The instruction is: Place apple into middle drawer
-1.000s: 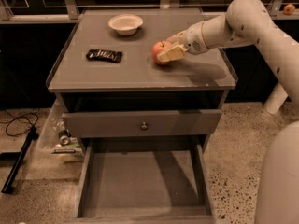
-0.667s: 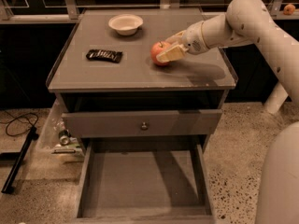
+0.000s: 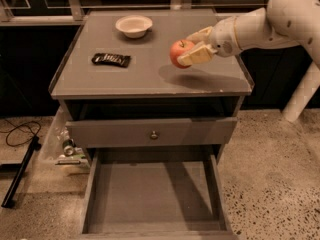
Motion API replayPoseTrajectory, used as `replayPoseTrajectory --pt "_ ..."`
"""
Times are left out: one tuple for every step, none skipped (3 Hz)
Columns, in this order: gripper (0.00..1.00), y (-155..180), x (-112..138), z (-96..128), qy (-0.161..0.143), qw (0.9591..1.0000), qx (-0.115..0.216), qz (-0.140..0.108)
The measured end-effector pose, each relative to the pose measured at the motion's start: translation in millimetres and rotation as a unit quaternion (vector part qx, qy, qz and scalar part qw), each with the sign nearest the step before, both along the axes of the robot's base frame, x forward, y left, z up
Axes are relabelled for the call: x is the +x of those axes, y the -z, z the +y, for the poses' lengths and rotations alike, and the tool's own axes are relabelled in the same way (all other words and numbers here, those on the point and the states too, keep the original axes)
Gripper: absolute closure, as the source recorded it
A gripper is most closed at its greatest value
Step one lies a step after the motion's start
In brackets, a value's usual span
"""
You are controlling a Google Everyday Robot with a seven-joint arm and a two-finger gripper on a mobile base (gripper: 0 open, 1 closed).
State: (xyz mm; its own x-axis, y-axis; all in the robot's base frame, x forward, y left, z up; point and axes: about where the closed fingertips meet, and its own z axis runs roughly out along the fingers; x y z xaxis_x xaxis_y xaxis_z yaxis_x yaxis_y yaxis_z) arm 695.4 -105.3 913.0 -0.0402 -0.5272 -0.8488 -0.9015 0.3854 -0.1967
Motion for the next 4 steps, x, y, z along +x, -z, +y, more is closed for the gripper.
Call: replayPoseTrajectory --pt "1.00 -11.2 -31.4 -16.3 0.000 0.9998 -0.004 -0.019" --pt "1.00 -4.4 -64.7 -33.0 0.005 0.9995 -0.018 -0.026" --pt "1.00 17.0 -96.8 -48.4 0.021 0.9990 -0.034 -0.018" --pt "1.00 47.6 -129.5 -63.7 0.042 0.9982 -0.043 0.003"
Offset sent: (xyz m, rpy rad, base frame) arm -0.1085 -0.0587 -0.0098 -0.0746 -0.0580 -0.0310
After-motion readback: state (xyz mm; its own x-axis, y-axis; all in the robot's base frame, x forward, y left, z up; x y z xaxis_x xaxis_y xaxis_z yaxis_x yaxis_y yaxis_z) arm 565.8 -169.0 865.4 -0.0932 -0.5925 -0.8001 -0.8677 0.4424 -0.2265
